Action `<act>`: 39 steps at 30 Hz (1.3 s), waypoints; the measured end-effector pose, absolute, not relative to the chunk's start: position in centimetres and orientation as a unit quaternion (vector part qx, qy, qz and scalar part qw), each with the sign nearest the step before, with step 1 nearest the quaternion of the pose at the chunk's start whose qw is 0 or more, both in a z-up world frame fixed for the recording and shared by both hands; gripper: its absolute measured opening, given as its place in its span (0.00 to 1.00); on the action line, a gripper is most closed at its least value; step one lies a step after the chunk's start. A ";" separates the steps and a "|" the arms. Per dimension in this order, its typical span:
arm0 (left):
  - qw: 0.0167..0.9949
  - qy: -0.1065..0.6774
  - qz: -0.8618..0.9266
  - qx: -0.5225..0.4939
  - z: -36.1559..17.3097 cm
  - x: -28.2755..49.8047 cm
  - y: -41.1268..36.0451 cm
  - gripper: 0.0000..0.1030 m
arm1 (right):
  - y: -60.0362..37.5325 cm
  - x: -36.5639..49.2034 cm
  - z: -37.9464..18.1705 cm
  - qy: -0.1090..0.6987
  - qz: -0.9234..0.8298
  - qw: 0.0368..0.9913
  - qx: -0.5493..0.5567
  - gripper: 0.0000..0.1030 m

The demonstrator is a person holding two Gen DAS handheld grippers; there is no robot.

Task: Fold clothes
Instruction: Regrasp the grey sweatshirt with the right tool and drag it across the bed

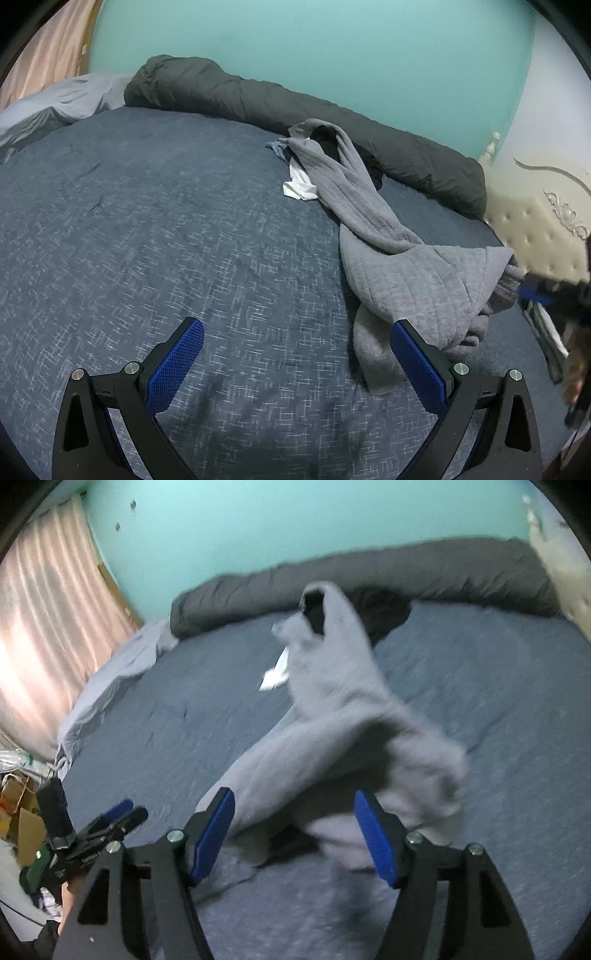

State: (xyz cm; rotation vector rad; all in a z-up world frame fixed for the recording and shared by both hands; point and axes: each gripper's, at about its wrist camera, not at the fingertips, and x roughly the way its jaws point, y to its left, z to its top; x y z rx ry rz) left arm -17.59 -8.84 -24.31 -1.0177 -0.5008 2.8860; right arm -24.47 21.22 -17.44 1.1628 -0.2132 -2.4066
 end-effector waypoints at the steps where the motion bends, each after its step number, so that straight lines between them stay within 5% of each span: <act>1: 0.019 -0.161 0.931 -0.327 -24.3 -17.4 -9.1 1.00 | 20.6 -24.6 -18.0 -0.083 -0.870 0.231 0.427 0.67; 7: 0.007 -0.168 0.930 -0.326 -24.4 -16.7 -11.0 1.00 | 18.2 -25.6 -19.5 -0.111 -0.861 0.236 0.436 0.61; 11: 0.006 -0.175 0.929 -0.328 -24.7 -16.8 -11.6 1.00 | 16.6 -26.3 -19.8 -0.091 -0.862 0.237 0.439 0.17; 13: 0.006 -0.175 0.928 -0.328 -24.7 -17.0 -11.6 1.00 | 16.2 -26.2 -19.8 -0.083 -0.863 0.240 0.436 0.07; 29: 0.003 -0.175 0.930 -0.324 -24.4 -16.6 -12.0 1.00 | 24.0 -22.0 -5.3 -0.140 -0.920 0.258 0.259 0.04; 39: 0.009 -0.166 0.930 -0.328 -24.7 -16.6 -11.3 1.00 | 29.4 -25.1 -12.5 -0.067 -0.925 0.080 0.366 0.05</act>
